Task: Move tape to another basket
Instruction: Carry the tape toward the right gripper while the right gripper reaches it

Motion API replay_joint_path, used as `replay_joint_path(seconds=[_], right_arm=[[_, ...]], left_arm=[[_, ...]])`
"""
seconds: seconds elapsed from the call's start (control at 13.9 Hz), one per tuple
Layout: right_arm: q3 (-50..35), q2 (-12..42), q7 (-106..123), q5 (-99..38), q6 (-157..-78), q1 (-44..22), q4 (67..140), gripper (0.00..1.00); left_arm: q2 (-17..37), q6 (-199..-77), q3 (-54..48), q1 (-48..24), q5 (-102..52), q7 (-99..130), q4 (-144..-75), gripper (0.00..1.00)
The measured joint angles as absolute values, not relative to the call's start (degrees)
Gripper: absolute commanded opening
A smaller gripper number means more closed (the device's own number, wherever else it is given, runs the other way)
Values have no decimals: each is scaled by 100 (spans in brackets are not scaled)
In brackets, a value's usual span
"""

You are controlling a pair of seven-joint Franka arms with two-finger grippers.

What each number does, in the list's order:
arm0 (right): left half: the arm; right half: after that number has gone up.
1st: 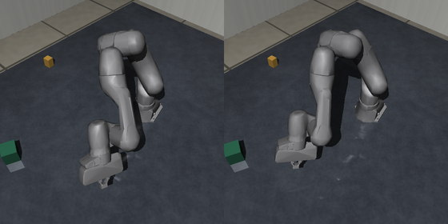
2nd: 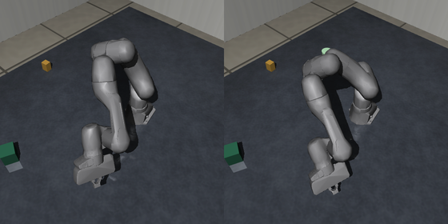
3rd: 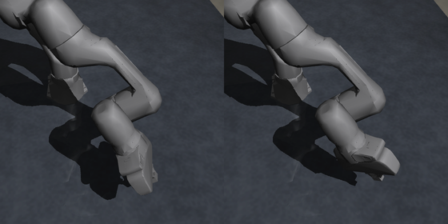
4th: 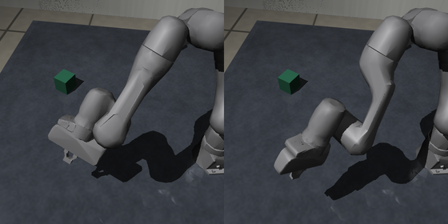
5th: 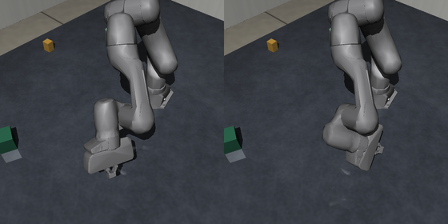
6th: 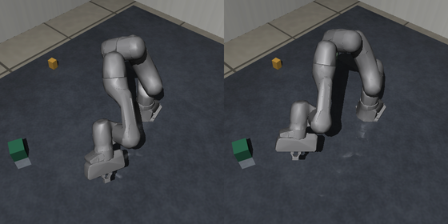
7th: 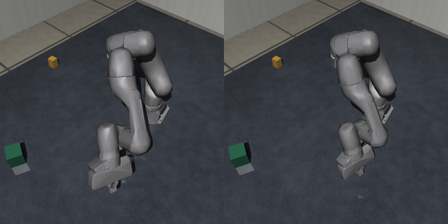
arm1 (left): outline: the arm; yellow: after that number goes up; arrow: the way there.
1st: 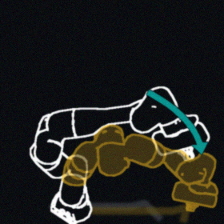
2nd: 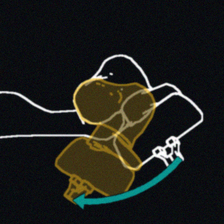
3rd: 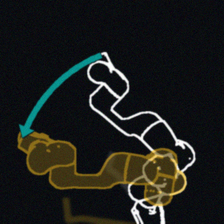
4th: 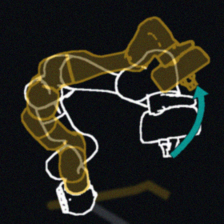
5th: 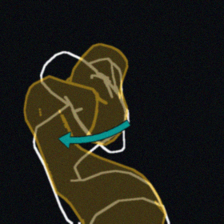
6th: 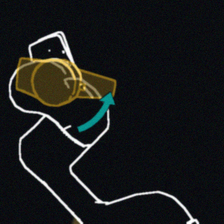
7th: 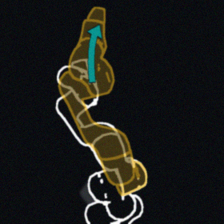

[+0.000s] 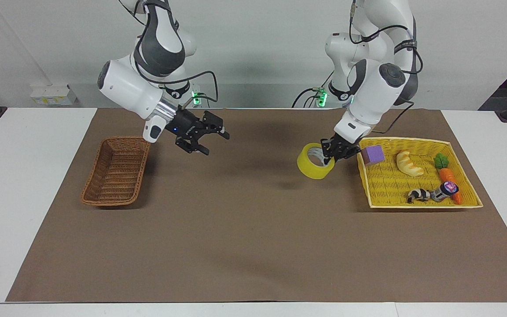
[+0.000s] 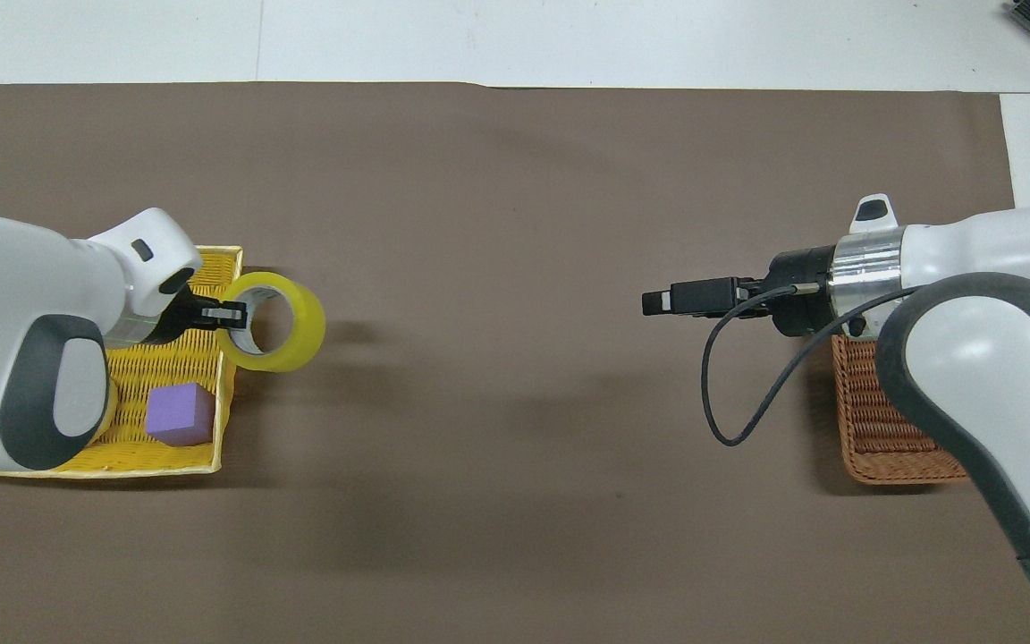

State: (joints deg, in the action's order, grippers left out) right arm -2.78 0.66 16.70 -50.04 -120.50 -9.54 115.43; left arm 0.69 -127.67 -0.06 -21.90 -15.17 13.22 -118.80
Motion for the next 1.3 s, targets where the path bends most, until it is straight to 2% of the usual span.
replay_joint_path(seconds=[0.51, 0.72, 1.08, 1.23, 1.3], right_arm=[[-293, 64, 1677, -5073, -12833, -1698, 11908, 100], [-299, 110, 1681, -5399, -13270, -1964, 12070, 100], [-262, 122, 1719, -5527, -13323, -1975, 12091, 100], [-264, 159, 1719, -5527, -13460, -1982, 12118, 70], [-270, 187, 1719, -5532, -13558, -1991, 12123, 43]], left_arm=[[171, -13577, -8, -3271, -1921, 2726, -11886, 0], [222, -13697, -11, -3511, -2213, 2801, -11885, 0], [222, -13869, -17, -3666, -2291, 2802, -11835, 0], [223, -13885, -17, -3682, -2296, 2812, -11774, 0], [228, -13889, -17, -3691, -2298, 2841, -11735, 0]])
